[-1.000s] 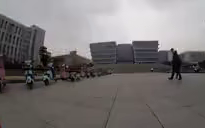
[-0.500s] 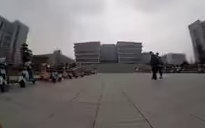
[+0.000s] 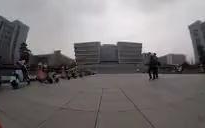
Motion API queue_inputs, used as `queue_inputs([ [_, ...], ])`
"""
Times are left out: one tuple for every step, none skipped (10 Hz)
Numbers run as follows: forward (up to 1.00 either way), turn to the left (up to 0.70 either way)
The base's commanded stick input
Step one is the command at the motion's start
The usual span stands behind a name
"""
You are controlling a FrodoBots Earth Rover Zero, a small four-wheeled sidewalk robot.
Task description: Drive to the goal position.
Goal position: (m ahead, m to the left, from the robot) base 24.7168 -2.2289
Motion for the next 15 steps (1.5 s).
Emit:
queue_inputs([
  [0.70, -0.01],
  [0.70, -0.01],
  [0.70, -0.01],
  [0.70, -0.01],
  [0.70, -0.01],
  [0.70, -0.01],
  [0.70, -0.01],
  [0.70, -0.01],
  [0.70, -0.01],
  [0.70, -0.01],
  [0.70, -0.01],
  [0.70, -0.01],
  [0.70, -0.01],
  [0.70, -0.01],
  [0.70, -0.01],
])
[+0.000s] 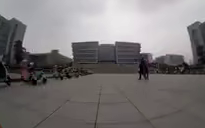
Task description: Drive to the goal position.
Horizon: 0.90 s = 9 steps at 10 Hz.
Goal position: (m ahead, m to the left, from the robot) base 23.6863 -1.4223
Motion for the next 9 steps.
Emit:
queue_inputs([
  [0.70, -0.01],
  [0.70, -0.01],
  [0.70, -0.01],
  [0.70, -0.01],
  [0.70, -0.01],
  [0.70, -0.01],
  [0.70, -0.01],
  [0.70, -0.01],
  [0.70, -0.01],
])
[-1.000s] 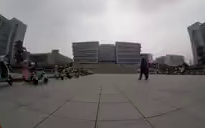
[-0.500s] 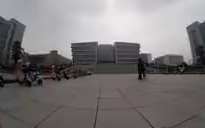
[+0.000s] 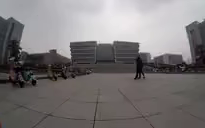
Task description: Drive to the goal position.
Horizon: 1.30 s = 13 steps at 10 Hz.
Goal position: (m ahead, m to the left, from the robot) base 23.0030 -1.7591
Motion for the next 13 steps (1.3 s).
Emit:
queue_inputs([
  [0.70, -0.01],
  [0.70, -0.01],
  [0.70, -0.01],
  [0.70, -0.01],
  [0.70, -0.01],
  [0.70, -0.01],
  [0.70, -0.01],
  [0.70, -0.01],
  [0.70, -0.01],
  [0.70, -0.01],
  [0.70, -0.01],
  [0.70, -0.01],
  [0.70, -0.01],
])
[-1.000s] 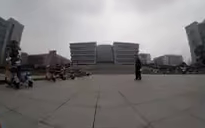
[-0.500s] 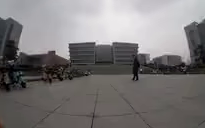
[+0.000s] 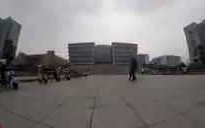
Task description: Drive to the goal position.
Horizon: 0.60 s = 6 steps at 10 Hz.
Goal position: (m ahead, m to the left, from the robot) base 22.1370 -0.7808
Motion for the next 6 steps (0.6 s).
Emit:
queue_inputs([
  [0.70, -0.01],
  [0.70, -0.01],
  [0.70, -0.01],
  [0.70, -0.01],
  [0.70, -0.01],
  [0.70, -0.01],
])
